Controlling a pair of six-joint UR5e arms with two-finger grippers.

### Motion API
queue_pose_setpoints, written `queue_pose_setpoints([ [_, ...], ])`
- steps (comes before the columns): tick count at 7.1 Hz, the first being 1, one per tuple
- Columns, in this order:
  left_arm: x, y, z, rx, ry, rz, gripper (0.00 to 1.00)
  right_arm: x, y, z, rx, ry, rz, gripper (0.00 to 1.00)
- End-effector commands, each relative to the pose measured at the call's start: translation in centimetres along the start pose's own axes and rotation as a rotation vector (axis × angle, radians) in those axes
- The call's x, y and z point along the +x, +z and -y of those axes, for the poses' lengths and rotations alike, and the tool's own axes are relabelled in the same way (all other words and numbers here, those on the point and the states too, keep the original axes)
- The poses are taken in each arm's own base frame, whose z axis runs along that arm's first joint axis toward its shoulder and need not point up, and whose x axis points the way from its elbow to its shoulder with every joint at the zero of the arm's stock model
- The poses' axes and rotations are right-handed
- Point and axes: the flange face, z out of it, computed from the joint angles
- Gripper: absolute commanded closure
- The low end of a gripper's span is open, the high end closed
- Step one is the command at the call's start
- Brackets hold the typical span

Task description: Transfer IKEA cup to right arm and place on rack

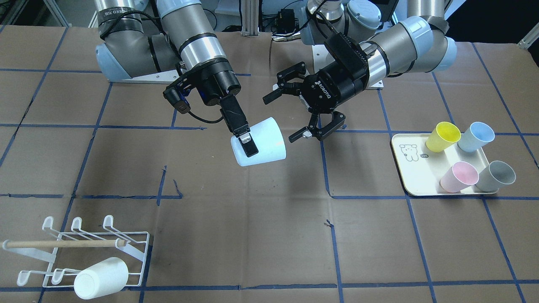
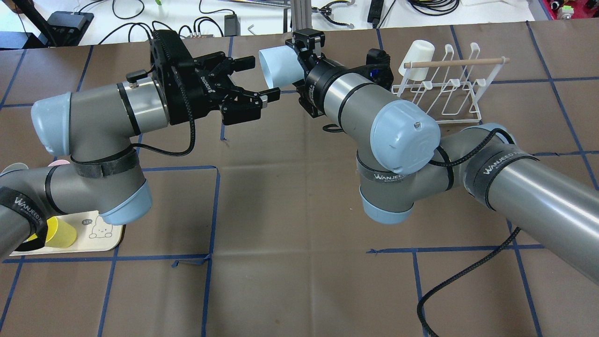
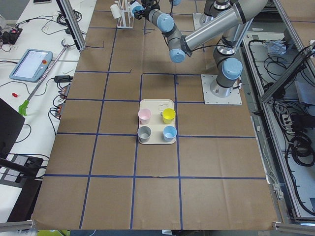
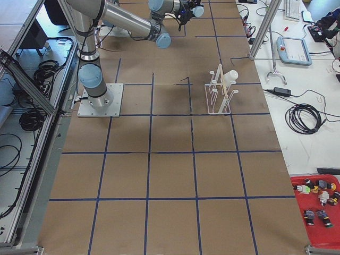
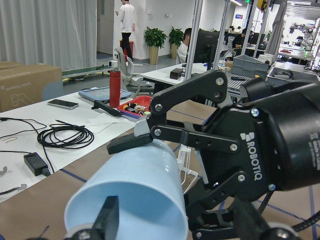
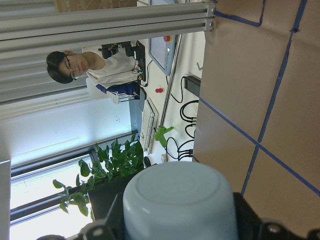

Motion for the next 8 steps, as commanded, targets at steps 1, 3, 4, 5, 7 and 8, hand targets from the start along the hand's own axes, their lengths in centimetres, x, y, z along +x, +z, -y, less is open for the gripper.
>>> queue_pose_setpoints([
  [1, -2.9, -2.7, -0.6, 0.008, -0.030, 0.074, 0.01, -1.4, 0.1, 5.2, 0.087, -0.126, 0.021, 0.78],
  [3, -5.0, -4.2, -1.1, -0.013, -0.057, 0.149, 0.01, -2.9, -0.7, 11.5, 0.202, -0.398, 0.018, 0.80],
  [4, -6.1, -4.3, -1.6, -0.080, -0.086, 0.240, 0.01, -3.6, -1.5, 14.5, 0.261, -0.511, 0.026, 0.80],
  [5, -7.4, -4.9, -0.9, -0.149, -0.104, 0.339, 0.01, -4.1, -2.2, 16.9, 0.317, -0.628, 0.028, 0.80],
  [7, -11.2, -5.5, 1.4, -0.311, -0.178, 0.487, 0.01, -3.8, -2.1, 21.4, 0.381, -0.842, -0.044, 0.80],
  [8, -12.3, -6.0, 3.4, -0.386, -0.239, 0.500, 0.01, -3.9, -2.3, 24.1, 0.420, -0.948, -0.086, 0.80],
])
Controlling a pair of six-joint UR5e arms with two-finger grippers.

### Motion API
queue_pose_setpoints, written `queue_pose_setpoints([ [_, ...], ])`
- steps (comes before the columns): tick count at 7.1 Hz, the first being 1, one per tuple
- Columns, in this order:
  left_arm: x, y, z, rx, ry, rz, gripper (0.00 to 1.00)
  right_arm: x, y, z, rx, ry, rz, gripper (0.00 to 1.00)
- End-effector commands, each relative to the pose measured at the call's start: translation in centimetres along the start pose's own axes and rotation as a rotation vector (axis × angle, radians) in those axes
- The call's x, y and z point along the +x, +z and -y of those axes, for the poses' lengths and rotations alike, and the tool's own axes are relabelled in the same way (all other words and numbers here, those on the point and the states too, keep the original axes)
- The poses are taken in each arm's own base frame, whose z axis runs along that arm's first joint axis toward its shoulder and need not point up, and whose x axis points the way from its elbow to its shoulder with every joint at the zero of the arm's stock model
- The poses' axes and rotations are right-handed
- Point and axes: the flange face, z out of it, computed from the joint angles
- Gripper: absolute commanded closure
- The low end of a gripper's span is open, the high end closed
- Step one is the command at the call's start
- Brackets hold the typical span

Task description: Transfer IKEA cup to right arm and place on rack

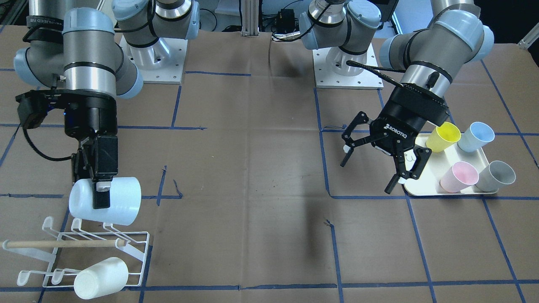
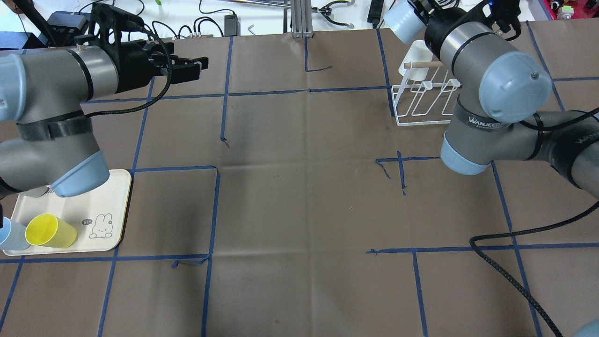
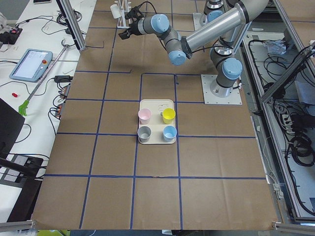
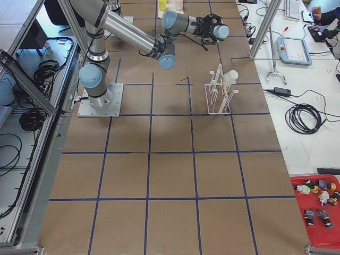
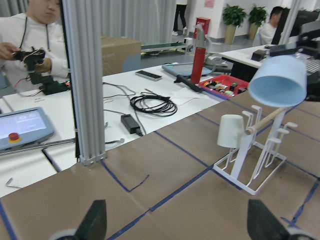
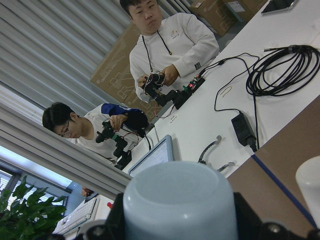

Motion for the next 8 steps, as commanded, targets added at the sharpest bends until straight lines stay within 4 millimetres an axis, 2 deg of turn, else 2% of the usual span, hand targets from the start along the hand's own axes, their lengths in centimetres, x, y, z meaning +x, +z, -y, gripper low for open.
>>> queue_pose_setpoints([
  [1, -2.1, -0.1, 3.0, -0.211, -0.075, 0.077, 0.01, 4.0, 1.6, 2.7, 0.033, -0.259, -0.075, 0.80],
  [2, -1.9, 0.7, 3.0, -0.289, -0.080, 0.111, 0.01, 6.1, 2.8, 3.2, 0.026, -0.347, -0.116, 0.82],
  [3, -1.2, 1.0, 2.5, -0.415, -0.127, 0.183, 0.01, 8.2, 3.6, 5.1, 0.060, -0.428, -0.143, 0.82],
  [5, 1.1, -0.3, 3.7, -0.647, -0.199, 0.259, 0.01, 10.6, 5.1, 6.6, 0.071, -0.566, -0.183, 0.82],
  [6, 2.6, -1.3, 4.7, -0.719, -0.291, 0.272, 0.01, 12.0, 5.9, 7.6, 0.075, -0.602, -0.204, 0.83],
  [7, 4.0, -2.4, 5.3, -0.776, -0.360, 0.271, 0.01, 12.8, 7.8, 8.2, 0.075, -0.629, -0.204, 0.86],
  [8, 5.7, -4.1, 4.8, -0.845, -0.422, 0.268, 0.01, 14.4, 10.1, 8.2, 0.076, -0.643, -0.209, 0.86],
])
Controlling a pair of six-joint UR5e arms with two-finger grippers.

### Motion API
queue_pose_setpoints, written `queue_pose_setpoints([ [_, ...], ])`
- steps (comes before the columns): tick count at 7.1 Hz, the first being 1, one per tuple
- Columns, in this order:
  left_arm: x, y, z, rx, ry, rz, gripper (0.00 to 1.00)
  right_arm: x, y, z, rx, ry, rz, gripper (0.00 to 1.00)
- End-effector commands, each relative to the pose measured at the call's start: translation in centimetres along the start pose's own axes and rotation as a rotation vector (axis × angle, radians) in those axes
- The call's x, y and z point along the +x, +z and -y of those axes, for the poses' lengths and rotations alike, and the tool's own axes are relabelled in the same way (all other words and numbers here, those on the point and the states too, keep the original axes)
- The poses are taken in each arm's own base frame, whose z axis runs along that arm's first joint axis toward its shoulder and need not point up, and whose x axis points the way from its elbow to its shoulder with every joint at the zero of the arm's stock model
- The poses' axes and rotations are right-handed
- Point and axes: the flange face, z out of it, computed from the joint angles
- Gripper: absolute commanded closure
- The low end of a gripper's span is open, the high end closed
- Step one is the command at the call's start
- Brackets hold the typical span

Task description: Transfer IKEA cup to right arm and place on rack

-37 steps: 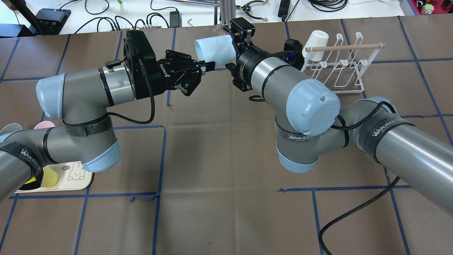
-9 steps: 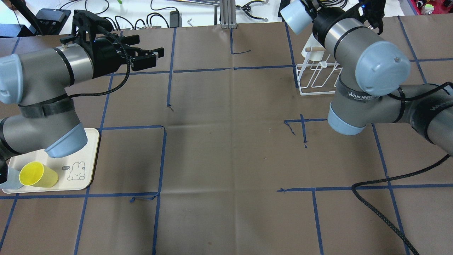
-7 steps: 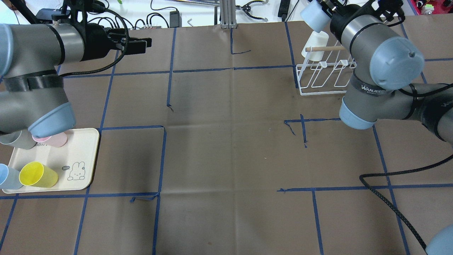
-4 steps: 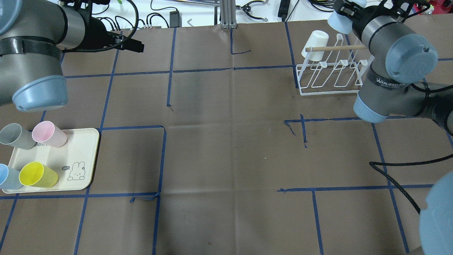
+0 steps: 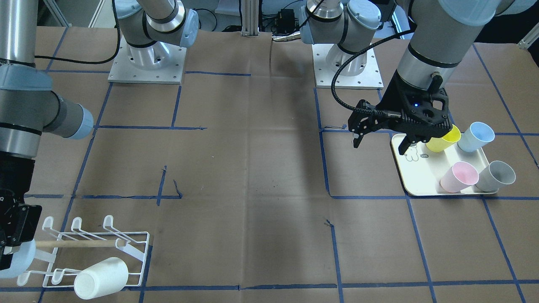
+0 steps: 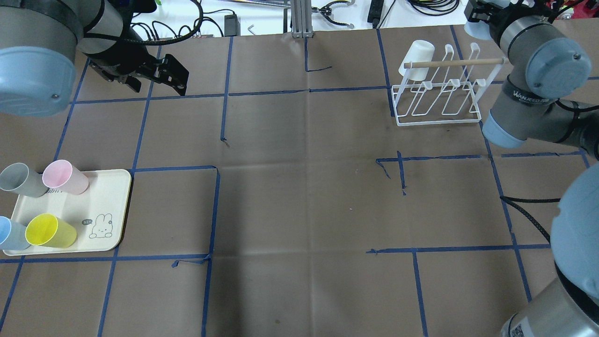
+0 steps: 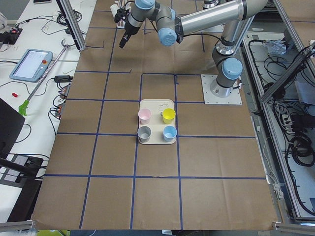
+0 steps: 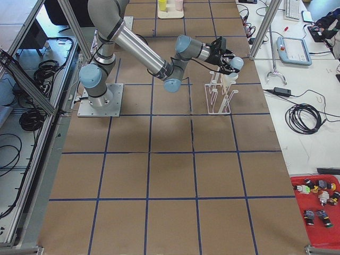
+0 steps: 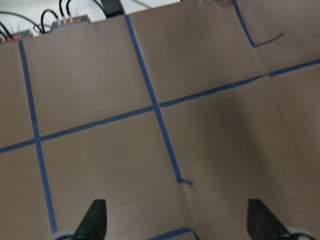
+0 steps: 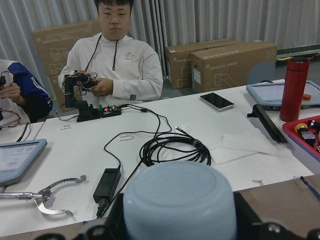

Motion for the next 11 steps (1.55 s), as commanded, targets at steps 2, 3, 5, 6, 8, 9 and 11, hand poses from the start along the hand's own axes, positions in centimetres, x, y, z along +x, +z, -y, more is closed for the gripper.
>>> queue_pose_setpoints([
  [2, 0.9, -3.1, -5.2, -0.179, -0.062, 0.059, 0.01, 2.7, 4.8, -2.2, 0.008, -0.051, -0.022, 0.86],
  [3, 0.8, -1.7, -5.4, -0.208, -0.061, 0.068, 0.01, 3.0, 5.4, -3.1, -0.005, -0.050, -0.023, 0.86],
  [5, 0.6, -1.3, -4.5, -0.187, -0.062, 0.068, 0.01, 3.3, 6.0, -4.3, -0.005, -0.049, -0.025, 0.86],
  [6, 0.5, -1.8, -3.2, -0.139, -0.061, 0.070, 0.01, 3.0, 5.7, -4.6, 0.019, -0.052, -0.023, 0.86],
  [8, 0.4, -1.1, -1.3, -0.120, -0.060, 0.067, 0.01, 2.4, 5.1, -5.6, 0.000, -0.050, -0.016, 0.86],
  [9, 0.6, -1.2, -1.1, -0.115, -0.062, 0.051, 0.01, 2.1, 4.8, -6.3, -0.017, -0.048, -0.012, 0.86],
  [11, 0.7, -1.5, -0.6, -0.103, -0.063, 0.031, 0.01, 2.1, 4.6, -6.7, -0.024, -0.048, -0.009, 0.55],
])
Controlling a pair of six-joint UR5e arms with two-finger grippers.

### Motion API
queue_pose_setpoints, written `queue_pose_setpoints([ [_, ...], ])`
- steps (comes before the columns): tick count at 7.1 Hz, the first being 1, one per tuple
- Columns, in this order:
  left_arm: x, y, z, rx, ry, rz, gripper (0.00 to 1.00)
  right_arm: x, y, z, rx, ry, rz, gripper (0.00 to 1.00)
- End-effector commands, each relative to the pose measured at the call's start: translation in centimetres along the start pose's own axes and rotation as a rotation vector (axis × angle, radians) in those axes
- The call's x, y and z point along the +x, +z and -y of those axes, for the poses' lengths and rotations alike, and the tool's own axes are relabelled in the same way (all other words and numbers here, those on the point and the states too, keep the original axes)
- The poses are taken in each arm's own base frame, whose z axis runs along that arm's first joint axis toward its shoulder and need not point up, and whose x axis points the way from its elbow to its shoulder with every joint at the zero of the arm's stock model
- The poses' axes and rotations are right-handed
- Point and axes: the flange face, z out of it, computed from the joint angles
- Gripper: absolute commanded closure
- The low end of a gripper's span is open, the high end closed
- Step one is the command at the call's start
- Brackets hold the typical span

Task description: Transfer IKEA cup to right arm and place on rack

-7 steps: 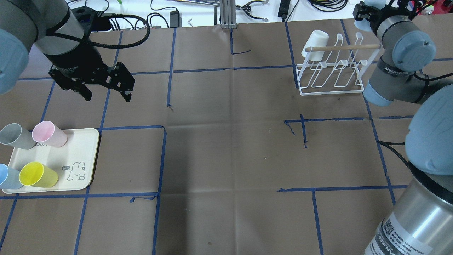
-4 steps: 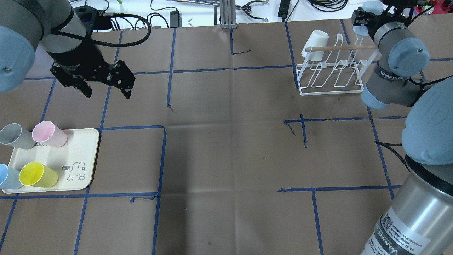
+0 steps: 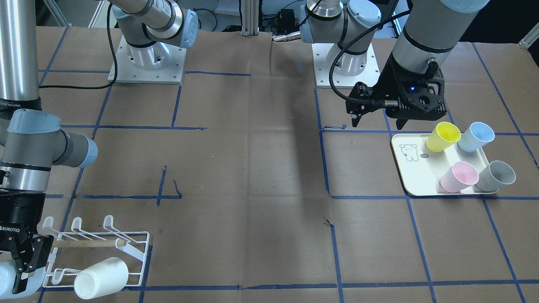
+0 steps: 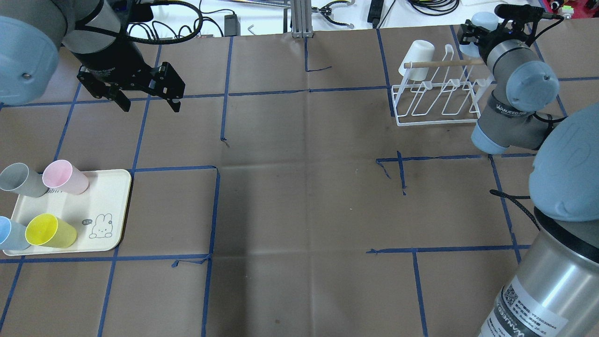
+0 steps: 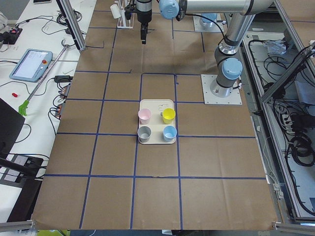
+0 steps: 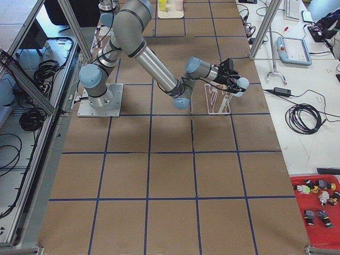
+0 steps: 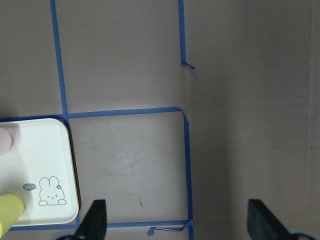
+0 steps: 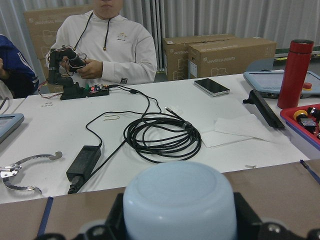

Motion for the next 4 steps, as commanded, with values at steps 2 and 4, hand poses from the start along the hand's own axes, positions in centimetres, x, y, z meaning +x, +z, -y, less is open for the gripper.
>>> queue_pose_setpoints([
  [2, -0.02, 0.51, 0.46, -0.008, 0.001, -0.003, 0.01, -0.04, -0.12, 0.43, 0.000, 0.000, -0.002, 0.00],
  [4, -0.04, 0.66, 0.35, -0.012, 0.001, 0.000, 0.01, -0.05, -0.21, 0.66, 0.004, -0.001, -0.002, 0.00],
])
